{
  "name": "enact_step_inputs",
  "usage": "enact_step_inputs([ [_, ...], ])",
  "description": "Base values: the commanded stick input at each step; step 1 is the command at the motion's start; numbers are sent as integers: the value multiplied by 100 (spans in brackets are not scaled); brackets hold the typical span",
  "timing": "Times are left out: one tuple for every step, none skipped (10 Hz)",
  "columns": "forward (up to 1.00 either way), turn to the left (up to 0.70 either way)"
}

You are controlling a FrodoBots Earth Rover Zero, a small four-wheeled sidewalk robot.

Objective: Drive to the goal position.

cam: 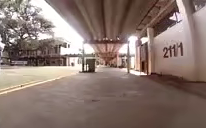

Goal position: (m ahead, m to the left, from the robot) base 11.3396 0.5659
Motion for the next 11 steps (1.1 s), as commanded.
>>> enact_step_inputs([
  [50, 0],
  [50, 0],
  [50, 0],
  [50, 0],
  [50, 0],
  [50, 0],
  [50, 0],
  [50, 0],
  [50, 0],
  [50, 0],
  [50, 0],
])
